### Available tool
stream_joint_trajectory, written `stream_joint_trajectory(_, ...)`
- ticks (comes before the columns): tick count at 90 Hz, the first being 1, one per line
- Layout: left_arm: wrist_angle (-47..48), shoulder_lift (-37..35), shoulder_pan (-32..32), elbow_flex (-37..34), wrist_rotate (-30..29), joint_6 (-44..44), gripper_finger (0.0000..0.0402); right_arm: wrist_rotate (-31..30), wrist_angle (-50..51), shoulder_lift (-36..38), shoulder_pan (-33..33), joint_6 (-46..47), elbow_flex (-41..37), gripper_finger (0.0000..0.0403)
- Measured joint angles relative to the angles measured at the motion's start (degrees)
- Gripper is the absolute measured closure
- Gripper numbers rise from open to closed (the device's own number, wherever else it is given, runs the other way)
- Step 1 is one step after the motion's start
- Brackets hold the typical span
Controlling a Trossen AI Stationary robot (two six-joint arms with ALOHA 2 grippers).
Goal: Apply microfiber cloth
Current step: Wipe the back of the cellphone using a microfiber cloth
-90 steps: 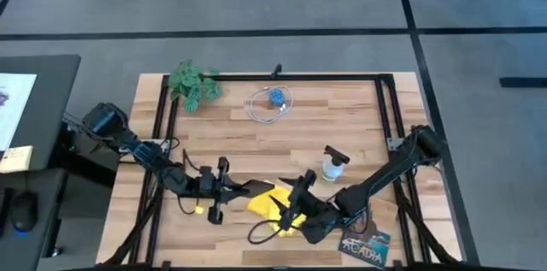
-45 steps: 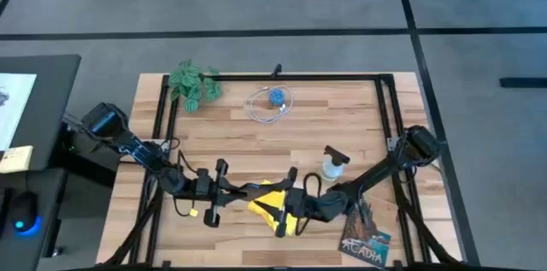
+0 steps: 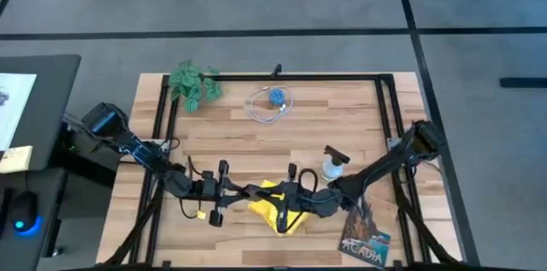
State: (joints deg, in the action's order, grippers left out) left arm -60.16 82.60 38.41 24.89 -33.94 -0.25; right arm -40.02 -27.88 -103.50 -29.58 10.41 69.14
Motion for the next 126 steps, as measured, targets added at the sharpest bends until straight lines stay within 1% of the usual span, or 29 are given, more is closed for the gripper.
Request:
stream_joint_trajectory(8,-0.13,-0.01,0.09,0.0,0.66,-0.04,0.0323,3.46,7.83,1.93,0.68,5.62,0.0,0.0389)
stream_joint_trajectory(17,0.53,-0.01,-0.56,-0.05,1.17,-1.16,0.03,7.44,12.98,2.61,2.18,9.5,0.0,0.0389)
stream_joint_trajectory(24,2.17,-0.02,-1.98,0.51,4.15,-3.55,0.0285,11.52,14.2,2.65,3.39,10.59,0.0,0.0389)
stream_joint_trajectory(32,7.93,-0.06,-3.99,2.6,8.79,-6.36,0.0268,14.76,14.38,2.23,4.56,11.12,0.0,0.0389)
stream_joint_trajectory(38,13.1,-0.04,-5.24,4.42,11.23,-7.46,0.0257,15.98,15.0,2.12,5.22,11.19,-0.01,0.0389)
stream_joint_trajectory(47,19.3,-0.04,-6.08,6.89,11.08,-7.76,0.0246,16.27,16.4,2.12,5.67,11.24,0.0,0.0389)
stream_joint_trajectory(56,20.81,0.0,-6.64,8.09,11.28,-7.1,0.0246,16.27,17.04,2.12,5.72,11.62,0.0,0.0389)
stream_joint_trajectory(65,20.74,-0.02,-7.26,8.48,11.28,-6.53,0.0255,16.21,17.49,2.12,5.59,11.72,0.0,0.0389)
stream_joint_trajectory(78,20.98,-0.01,-8.4,8.48,13.16,-7.5,0.0287,16.2,17.81,1.84,5.58,11.76,0.0,0.039)
stream_joint_trajectory(87,21.33,-0.02,-8.69,8.48,13.82,-7.8,0.0322,16.24,17.61,1.84,5.57,11.74,0.0,0.039)
stream_joint_trajectory(96,21.7,-0.02,-8.73,8.49,13.59,-7.92,0.0371,16.34,17.58,1.84,5.54,11.63,0.0,0.0387)
stream_joint_trajectory(100,21.84,-0.04,-8.73,8.5,13.27,-8.35,0.0386,16.27,17.64,1.84,5.52,11.33,0.0,0.0378)
stream_joint_trajectory(106,22.08,-0.04,-8.76,8.5,13.12,-8.5,0.039,16.36,17.68,1.84,5.52,10.87,0.0,0.0357)
stream_joint_trajectory(117,23.69,-0.04,-8.65,8.5,12.55,-9.41,0.0395,15.88,18.16,1.84,5.18,4.61,0.0,0.0312)
stream_joint_trajectory(126,27.08,-0.04,-8.6,8.48,10.34,-12.55,0.0397,15.82,23.14,2.92,4.41,0.58,0.0,0.0272)
